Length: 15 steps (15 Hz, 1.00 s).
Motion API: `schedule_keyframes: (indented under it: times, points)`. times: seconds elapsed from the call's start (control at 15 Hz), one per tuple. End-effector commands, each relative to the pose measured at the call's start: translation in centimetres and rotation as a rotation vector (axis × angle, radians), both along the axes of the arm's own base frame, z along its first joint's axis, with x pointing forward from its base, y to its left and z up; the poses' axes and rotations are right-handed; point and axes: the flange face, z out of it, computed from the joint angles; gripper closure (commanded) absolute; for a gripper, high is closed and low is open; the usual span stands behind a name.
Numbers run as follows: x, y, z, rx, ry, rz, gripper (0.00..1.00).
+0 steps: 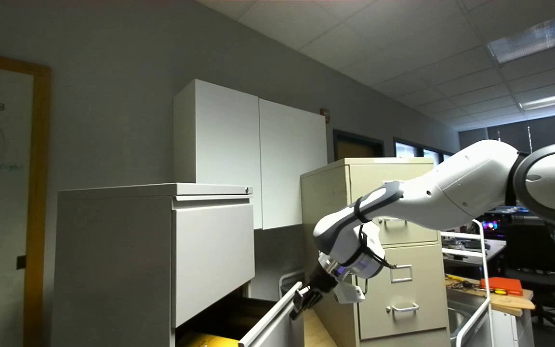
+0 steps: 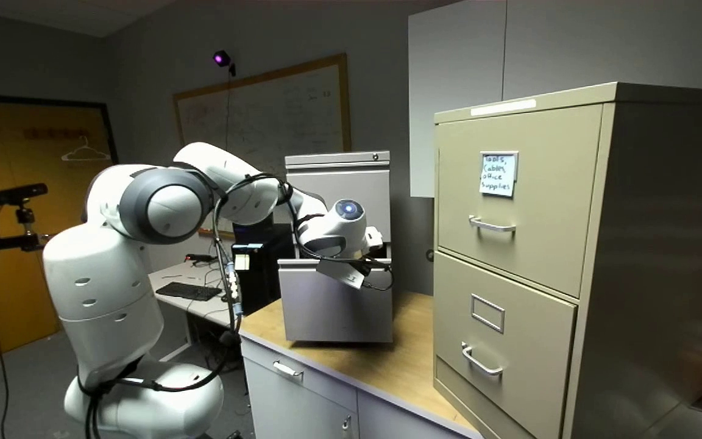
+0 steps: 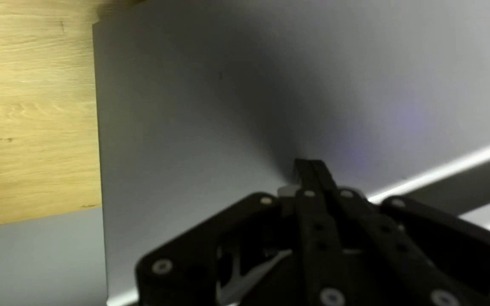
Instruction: Close the bottom drawer of the left cabinet
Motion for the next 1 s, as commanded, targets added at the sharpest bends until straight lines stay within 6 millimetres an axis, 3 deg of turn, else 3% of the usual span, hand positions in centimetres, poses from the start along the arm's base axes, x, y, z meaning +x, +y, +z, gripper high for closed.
schedule_keyframes:
  times: [0.0,0.93]
  points:
    - [3.6,1.2,0.9,0.031,-0.03,0.045,0.99]
    - [11.5,3.7,2.1,0.077,-0.045,0.097,1.0]
